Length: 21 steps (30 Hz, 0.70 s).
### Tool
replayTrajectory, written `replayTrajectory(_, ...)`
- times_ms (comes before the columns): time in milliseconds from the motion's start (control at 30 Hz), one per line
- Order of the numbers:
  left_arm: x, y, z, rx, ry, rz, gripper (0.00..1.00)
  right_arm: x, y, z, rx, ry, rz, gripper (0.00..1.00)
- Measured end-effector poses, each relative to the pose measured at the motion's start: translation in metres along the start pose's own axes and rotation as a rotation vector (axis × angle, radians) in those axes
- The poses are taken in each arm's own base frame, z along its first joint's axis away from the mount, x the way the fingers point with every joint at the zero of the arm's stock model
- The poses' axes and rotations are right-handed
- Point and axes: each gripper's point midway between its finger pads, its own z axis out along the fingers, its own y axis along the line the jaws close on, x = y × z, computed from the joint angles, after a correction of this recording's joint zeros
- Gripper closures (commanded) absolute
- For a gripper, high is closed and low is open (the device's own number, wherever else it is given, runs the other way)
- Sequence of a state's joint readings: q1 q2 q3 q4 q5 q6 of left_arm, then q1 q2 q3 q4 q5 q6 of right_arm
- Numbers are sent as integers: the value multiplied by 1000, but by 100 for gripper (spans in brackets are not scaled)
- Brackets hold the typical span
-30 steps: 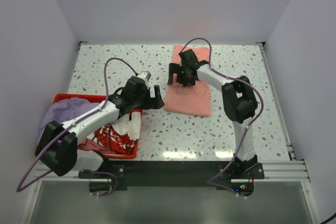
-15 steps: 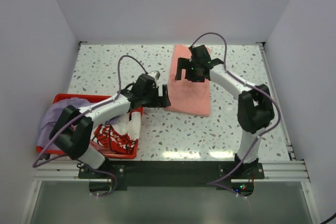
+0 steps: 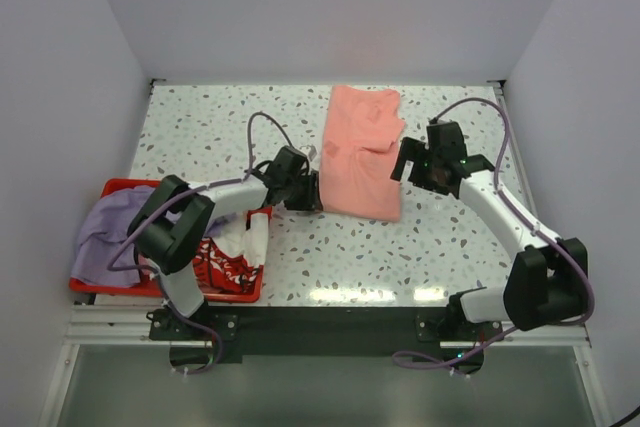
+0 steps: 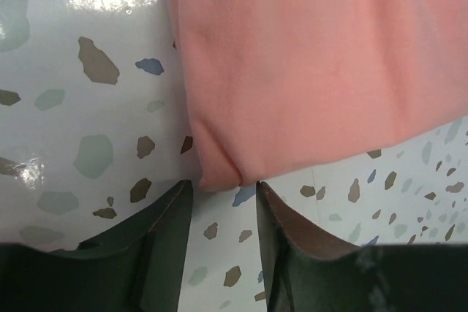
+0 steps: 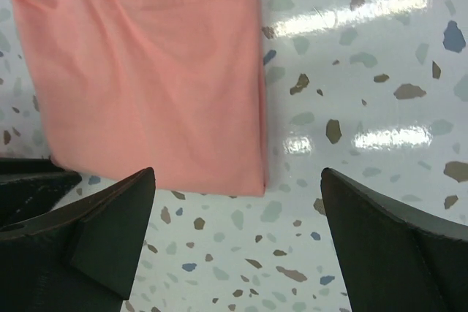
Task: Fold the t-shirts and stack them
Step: Fold the tshirt
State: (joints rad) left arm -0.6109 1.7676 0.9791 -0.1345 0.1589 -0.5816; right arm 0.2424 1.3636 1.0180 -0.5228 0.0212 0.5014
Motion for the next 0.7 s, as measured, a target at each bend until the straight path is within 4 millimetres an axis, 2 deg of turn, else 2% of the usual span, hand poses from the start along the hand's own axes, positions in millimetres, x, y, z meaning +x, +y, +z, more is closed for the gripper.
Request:
replayTrajectory(167,0,-1,8,11,6,-1,81,18,-15,-2,39,32,7,1)
replayTrajectory(200,0,-1,9,11,7,0,91,23,-18,-2,44,42,6,1)
replayTrajectory(267,0,-1,10,10,6,0,100,30,-21,-1,46,62,-1,1)
replayTrajectory(433,-2,-1,12,12,2,4,100,48,-19,0,4,125,-32,3)
replayTrajectory(600,-3,-2,12,22,-9,13,100,78,-18,7,-49,218,-36,10)
replayTrajectory(700,-1,-2,12,30,-16,15,100,95,-18,16,-70,277,-29,26)
